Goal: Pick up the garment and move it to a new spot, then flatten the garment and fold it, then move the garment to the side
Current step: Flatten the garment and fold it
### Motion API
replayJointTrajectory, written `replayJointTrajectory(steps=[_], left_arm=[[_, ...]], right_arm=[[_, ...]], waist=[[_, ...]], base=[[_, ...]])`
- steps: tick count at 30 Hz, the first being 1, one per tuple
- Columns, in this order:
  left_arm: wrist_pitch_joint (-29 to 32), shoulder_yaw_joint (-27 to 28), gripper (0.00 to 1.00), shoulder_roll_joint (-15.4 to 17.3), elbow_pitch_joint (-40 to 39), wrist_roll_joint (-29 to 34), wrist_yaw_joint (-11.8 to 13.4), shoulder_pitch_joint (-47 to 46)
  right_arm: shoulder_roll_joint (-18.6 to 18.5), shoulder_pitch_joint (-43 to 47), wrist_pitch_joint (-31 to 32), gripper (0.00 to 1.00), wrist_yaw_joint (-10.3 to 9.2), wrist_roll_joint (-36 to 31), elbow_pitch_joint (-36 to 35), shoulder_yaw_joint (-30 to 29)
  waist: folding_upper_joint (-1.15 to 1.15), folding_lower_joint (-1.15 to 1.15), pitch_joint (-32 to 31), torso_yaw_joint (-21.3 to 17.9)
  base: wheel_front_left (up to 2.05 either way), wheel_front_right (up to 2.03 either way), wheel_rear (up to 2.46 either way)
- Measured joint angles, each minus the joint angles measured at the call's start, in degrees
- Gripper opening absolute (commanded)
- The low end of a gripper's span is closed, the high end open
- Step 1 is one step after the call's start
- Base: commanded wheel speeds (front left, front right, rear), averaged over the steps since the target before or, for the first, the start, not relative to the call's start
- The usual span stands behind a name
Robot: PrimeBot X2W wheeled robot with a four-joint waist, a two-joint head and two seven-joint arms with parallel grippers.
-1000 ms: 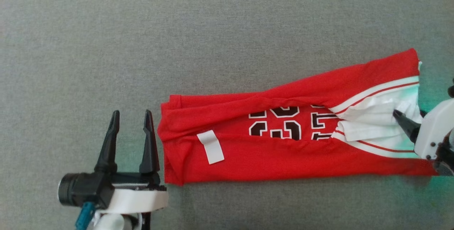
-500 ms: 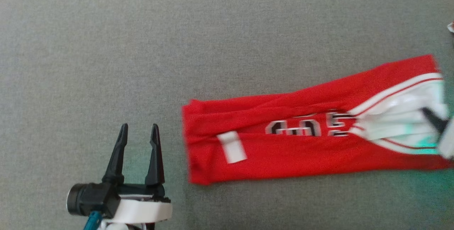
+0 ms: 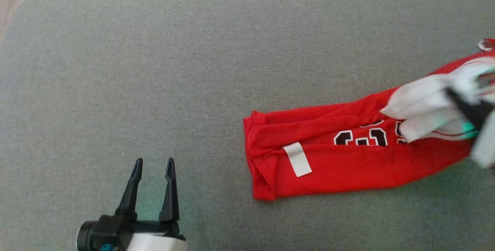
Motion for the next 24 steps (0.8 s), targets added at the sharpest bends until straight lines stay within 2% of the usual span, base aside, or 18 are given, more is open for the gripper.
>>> replayJointTrajectory(steps=[4, 5, 7, 13, 24], left_arm=[[0.0, -0.1, 1.00, -0.1, 0.0, 0.0, -0.5, -0.2], [0.0, -0.1, 1.00, -0.1, 0.0, 0.0, -0.5, -0.2], [0.0, -0.6, 1.00, -0.1, 0.0, -0.2, -0.4, -0.6], [0.0, -2.6, 1.00, -0.2, 0.9, -1.4, -0.4, -3.3], [0.0, -2.8, 1.00, -0.2, 1.3, -1.6, 0.2, -3.3]], right_arm=[[5.1, 0.1, 3.0, 0.00, 0.00, -0.3, -2.9, 8.9], [5.1, 0.1, 3.0, 0.00, 0.00, -0.3, -2.9, 8.9], [7.1, 0.1, 3.9, 0.00, 0.00, -0.8, -2.9, 13.3], [11.7, -0.1, 3.0, 0.00, 0.00, -3.8, 4.5, 24.2], [15.5, -1.5, -3.2, 0.00, 0.00, -5.9, 12.4, 27.0]], waist=[[0.00, -0.01, 0.2, 0.7], [0.00, -0.01, 0.2, 0.7], [0.00, 0.00, 0.6, 1.1], [0.00, 0.00, 1.4, 3.4], [0.00, 0.00, 1.3, 5.2]], base=[[0.00, 0.00, 0.00], [0.00, 0.00, 0.00], [0.00, 0.00, 0.00], [0.00, 0.00, 0.00], [0.00, 0.00, 0.00]])
